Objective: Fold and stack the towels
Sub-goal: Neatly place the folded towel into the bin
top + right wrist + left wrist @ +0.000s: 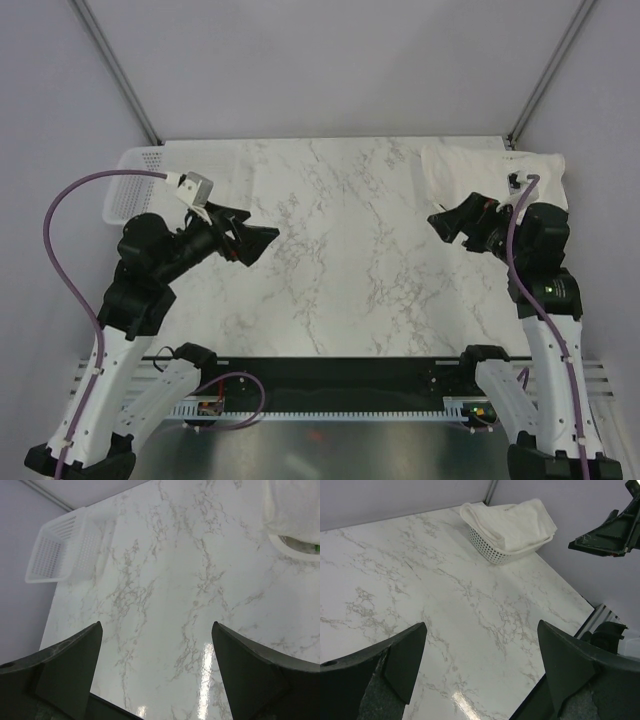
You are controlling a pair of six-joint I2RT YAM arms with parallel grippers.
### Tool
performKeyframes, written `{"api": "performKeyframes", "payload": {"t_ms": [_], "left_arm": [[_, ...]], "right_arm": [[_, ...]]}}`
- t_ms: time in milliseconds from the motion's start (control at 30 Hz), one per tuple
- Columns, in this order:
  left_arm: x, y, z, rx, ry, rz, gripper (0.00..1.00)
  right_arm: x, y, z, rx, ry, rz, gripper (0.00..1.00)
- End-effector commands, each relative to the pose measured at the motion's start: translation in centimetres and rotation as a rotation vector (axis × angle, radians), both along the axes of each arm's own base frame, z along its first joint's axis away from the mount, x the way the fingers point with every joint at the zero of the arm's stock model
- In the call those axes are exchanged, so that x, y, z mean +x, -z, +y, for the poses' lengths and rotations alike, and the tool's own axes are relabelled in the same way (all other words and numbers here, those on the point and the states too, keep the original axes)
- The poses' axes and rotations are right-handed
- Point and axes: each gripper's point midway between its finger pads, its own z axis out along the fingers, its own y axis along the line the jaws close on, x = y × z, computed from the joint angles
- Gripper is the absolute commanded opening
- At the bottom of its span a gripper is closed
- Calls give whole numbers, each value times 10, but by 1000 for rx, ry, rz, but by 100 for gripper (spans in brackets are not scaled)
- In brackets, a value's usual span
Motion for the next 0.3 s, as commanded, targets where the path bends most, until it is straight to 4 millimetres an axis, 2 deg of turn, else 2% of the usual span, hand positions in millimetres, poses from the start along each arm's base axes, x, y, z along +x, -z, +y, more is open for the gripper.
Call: {"api": "performKeyframes", "payload": {"t_ms": [0,100,267], "left_arm": [[-9,-8,-2,3,41,-99,100],[-18,-12,-3,-20,63,-108,100],[-20,-14,-3,-29,64,-109,100]], "right_arm": [[-8,-18,12,44,-55,-98,98],[-13,-22,10,29,-52,-134,98],[-15,-33,7,7,-37,-169,98]]}}
